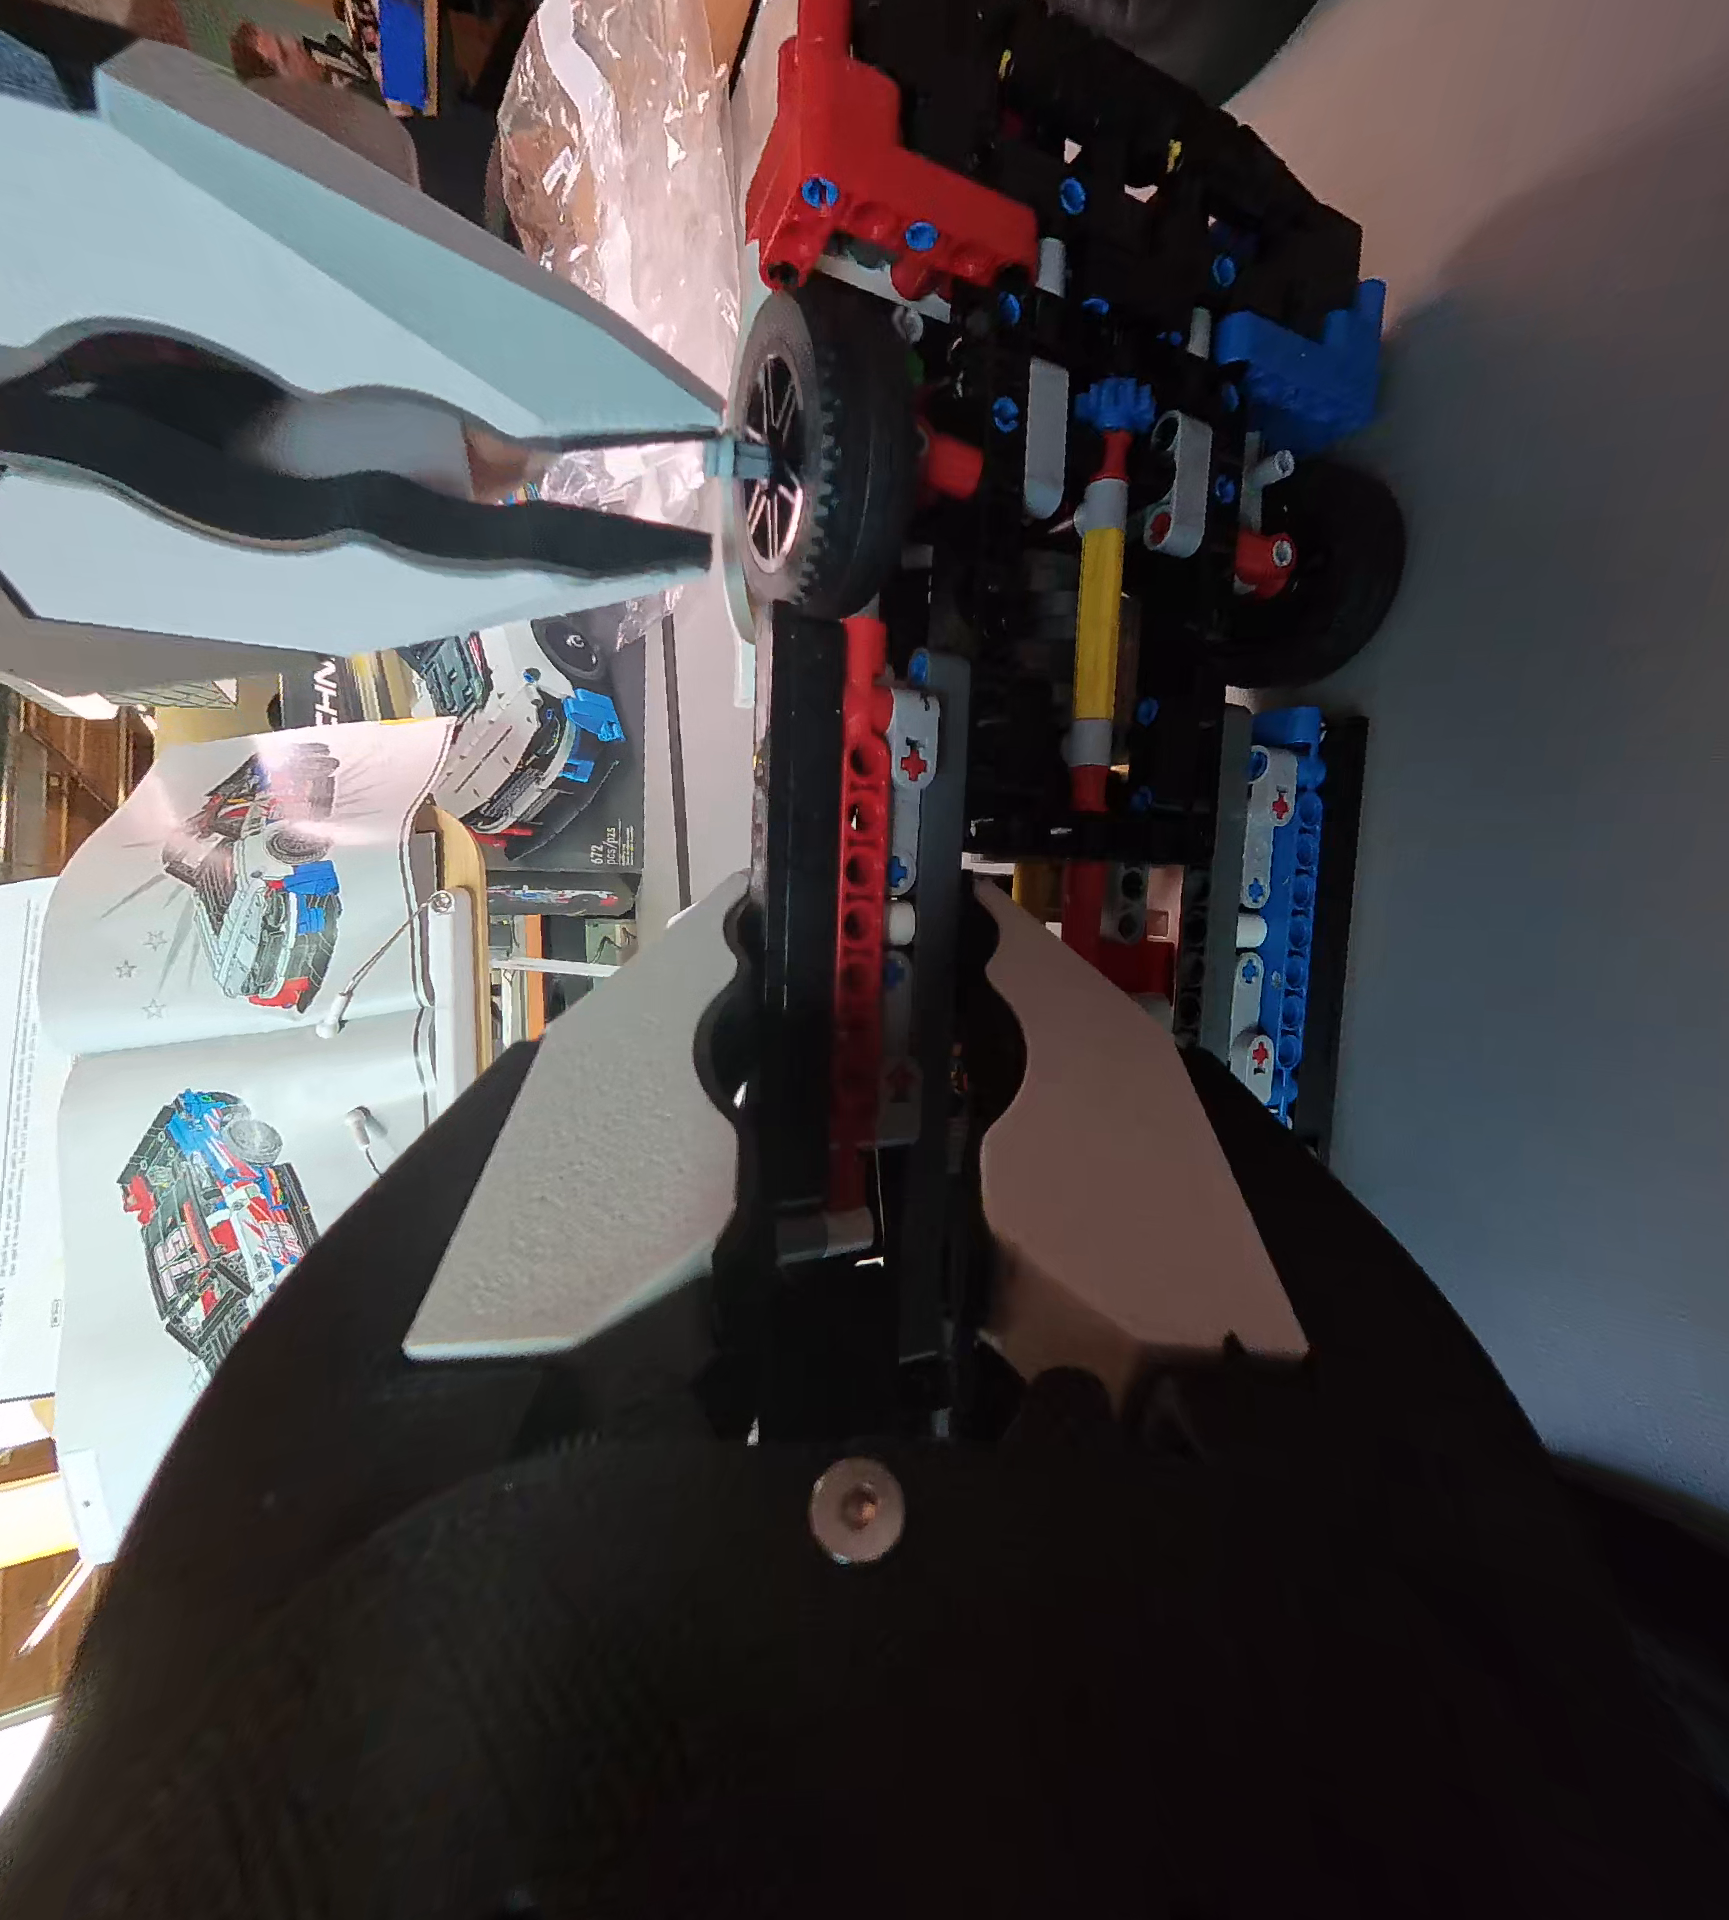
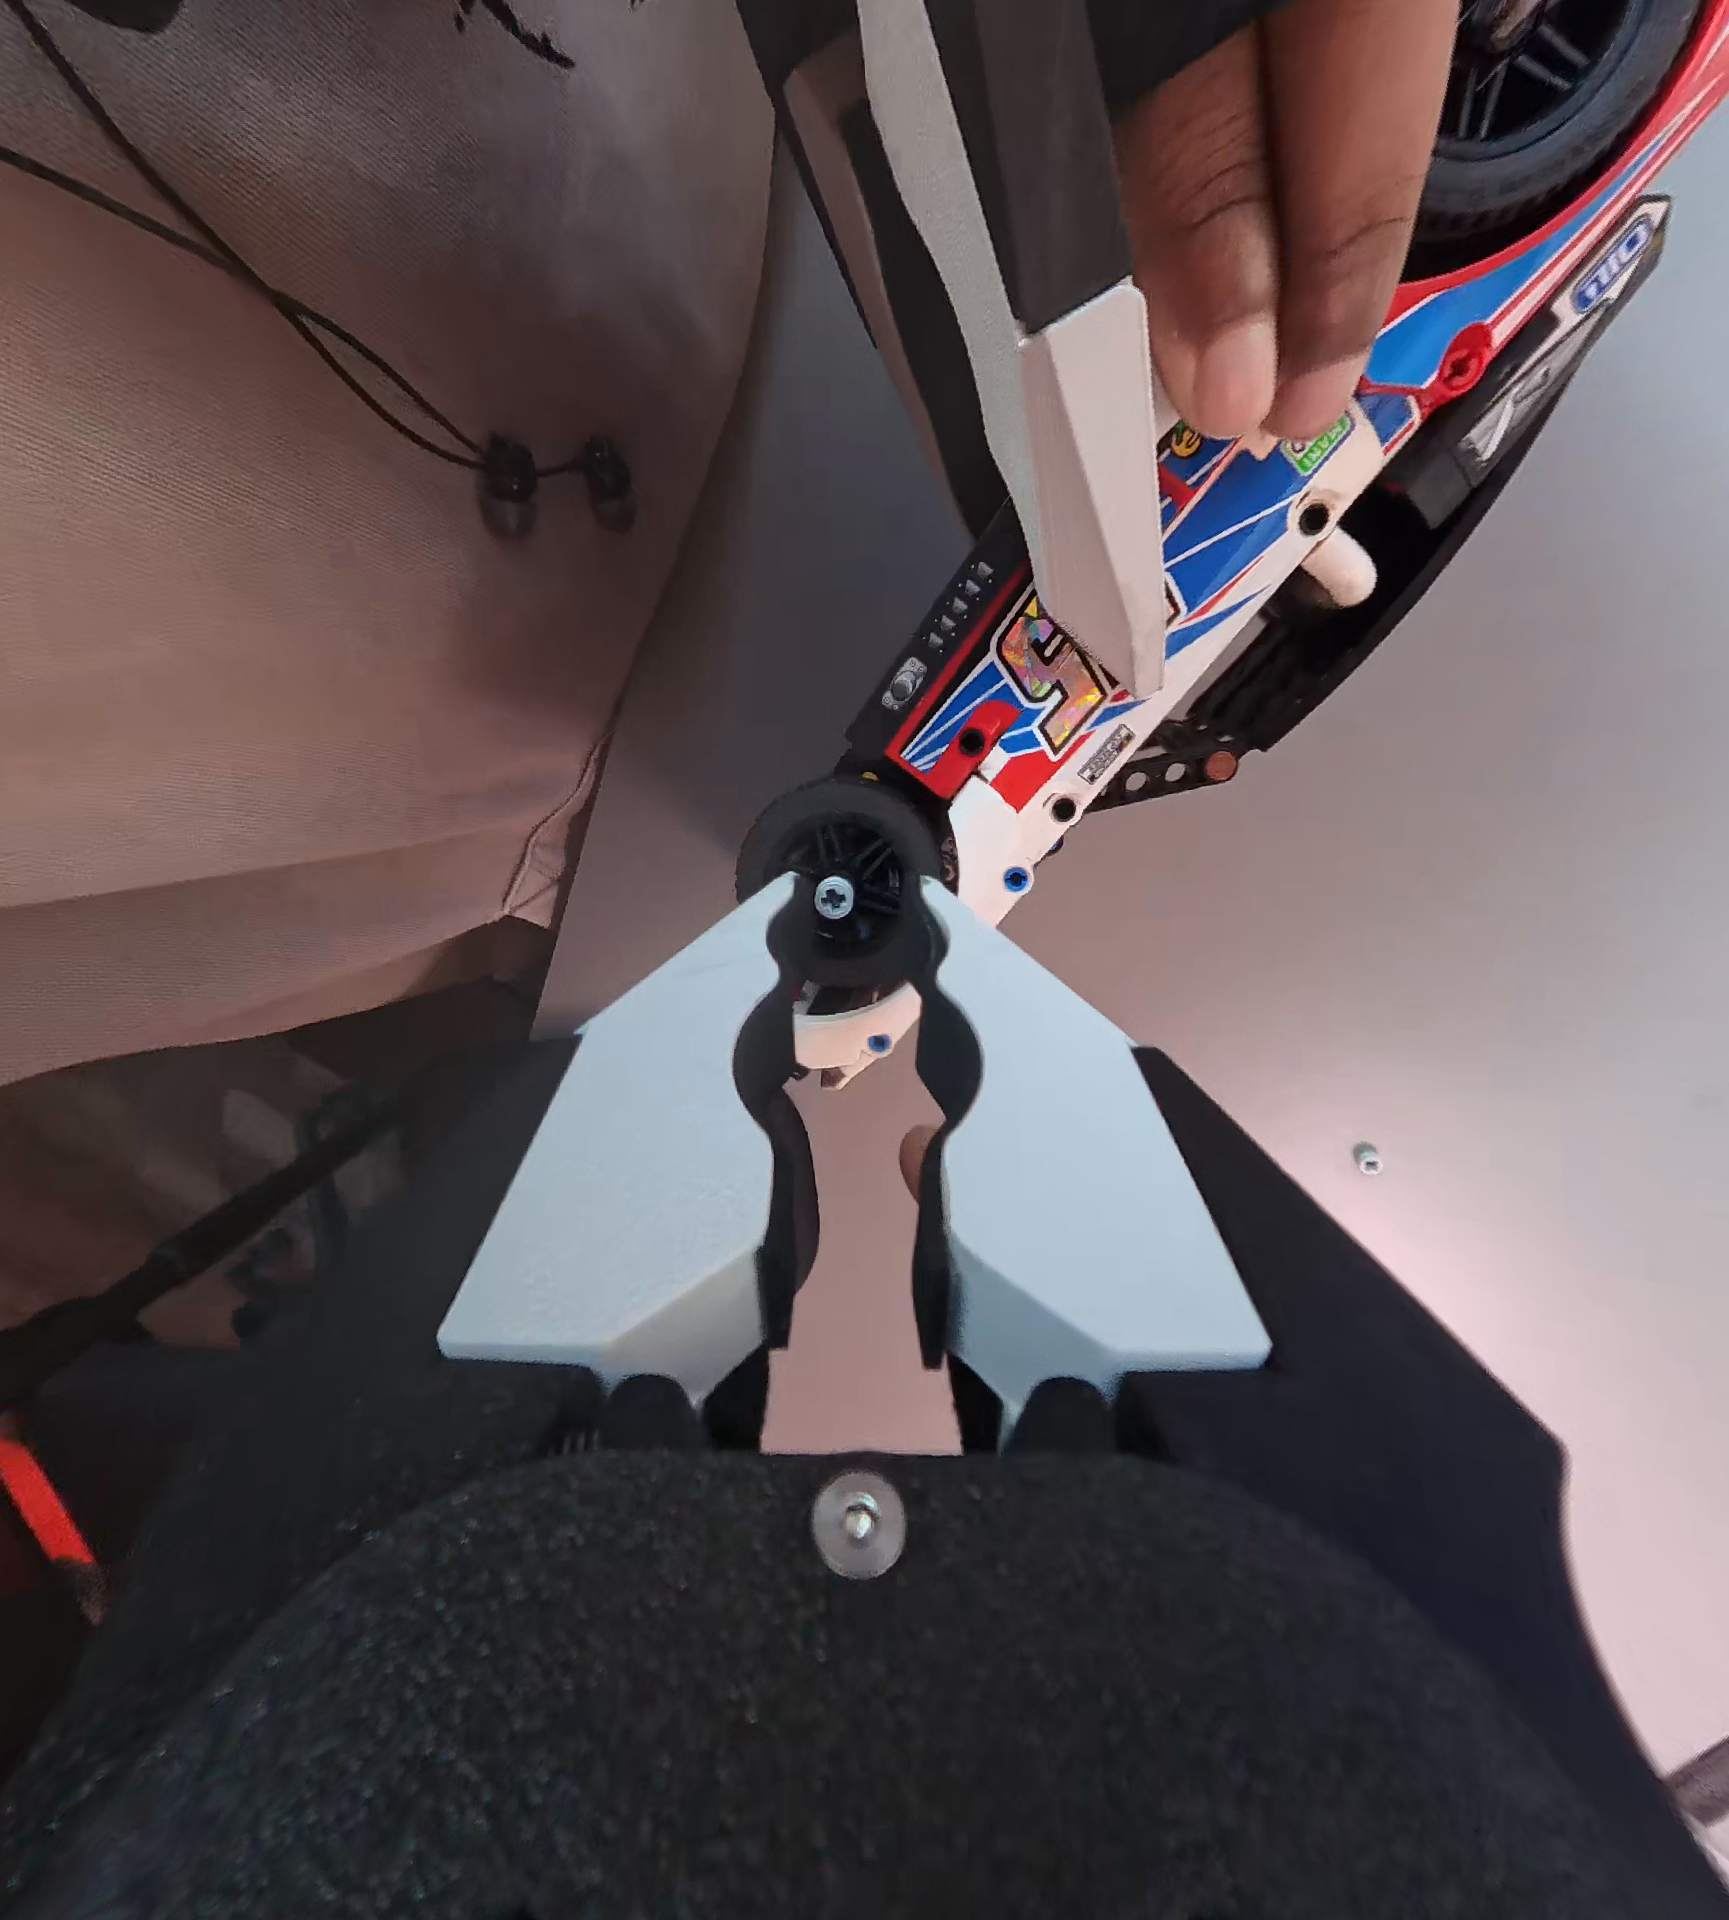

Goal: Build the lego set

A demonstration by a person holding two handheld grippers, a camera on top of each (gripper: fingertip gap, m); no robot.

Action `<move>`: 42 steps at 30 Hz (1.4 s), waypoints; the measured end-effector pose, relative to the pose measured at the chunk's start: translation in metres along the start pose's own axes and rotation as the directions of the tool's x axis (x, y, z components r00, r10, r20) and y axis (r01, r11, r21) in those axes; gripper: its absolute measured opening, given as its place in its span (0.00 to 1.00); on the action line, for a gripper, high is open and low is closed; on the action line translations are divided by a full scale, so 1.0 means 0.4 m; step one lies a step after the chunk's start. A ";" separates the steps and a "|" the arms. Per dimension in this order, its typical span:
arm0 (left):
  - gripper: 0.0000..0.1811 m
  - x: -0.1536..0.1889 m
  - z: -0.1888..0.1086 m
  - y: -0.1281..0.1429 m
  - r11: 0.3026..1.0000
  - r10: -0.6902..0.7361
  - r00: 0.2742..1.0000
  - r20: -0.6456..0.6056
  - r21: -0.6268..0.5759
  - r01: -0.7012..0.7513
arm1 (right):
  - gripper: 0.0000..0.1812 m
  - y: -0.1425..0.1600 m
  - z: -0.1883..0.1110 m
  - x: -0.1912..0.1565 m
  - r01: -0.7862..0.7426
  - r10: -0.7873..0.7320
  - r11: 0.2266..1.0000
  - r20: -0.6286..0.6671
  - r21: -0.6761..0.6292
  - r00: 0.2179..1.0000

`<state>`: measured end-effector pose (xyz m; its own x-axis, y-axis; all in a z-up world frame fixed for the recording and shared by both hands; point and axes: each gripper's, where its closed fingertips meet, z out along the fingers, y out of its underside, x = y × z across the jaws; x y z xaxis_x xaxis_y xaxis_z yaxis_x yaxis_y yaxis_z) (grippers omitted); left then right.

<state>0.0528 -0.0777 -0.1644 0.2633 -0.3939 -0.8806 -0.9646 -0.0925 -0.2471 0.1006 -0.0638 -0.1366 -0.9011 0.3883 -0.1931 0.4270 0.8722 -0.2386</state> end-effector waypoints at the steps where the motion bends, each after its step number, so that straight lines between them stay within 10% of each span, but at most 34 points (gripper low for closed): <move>1: 0.19 0.000 0.001 0.000 1.000 -0.001 1.000 -0.001 0.001 0.001 | 0.11 -0.001 -0.007 -0.001 0.008 -0.007 1.000 -0.007 0.020 1.000; 28: 0.19 0.003 0.012 0.007 1.000 -0.017 0.999 -0.044 0.014 0.018 | 0.01 0.014 0.019 -0.018 0.096 -0.092 0.985 0.036 -0.141 0.995; 42: 0.19 0.012 0.013 -0.003 0.998 -0.031 0.992 -0.118 0.045 0.037 | 0.05 0.000 0.010 -0.040 0.016 -0.025 0.990 0.066 0.137 0.998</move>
<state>0.0553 -0.0749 -0.1705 0.2895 -0.4962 -0.8185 -0.9526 -0.0656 -0.2971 0.1154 -0.0711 -0.1374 -0.9044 0.3460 -0.2496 0.4192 0.8292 -0.3696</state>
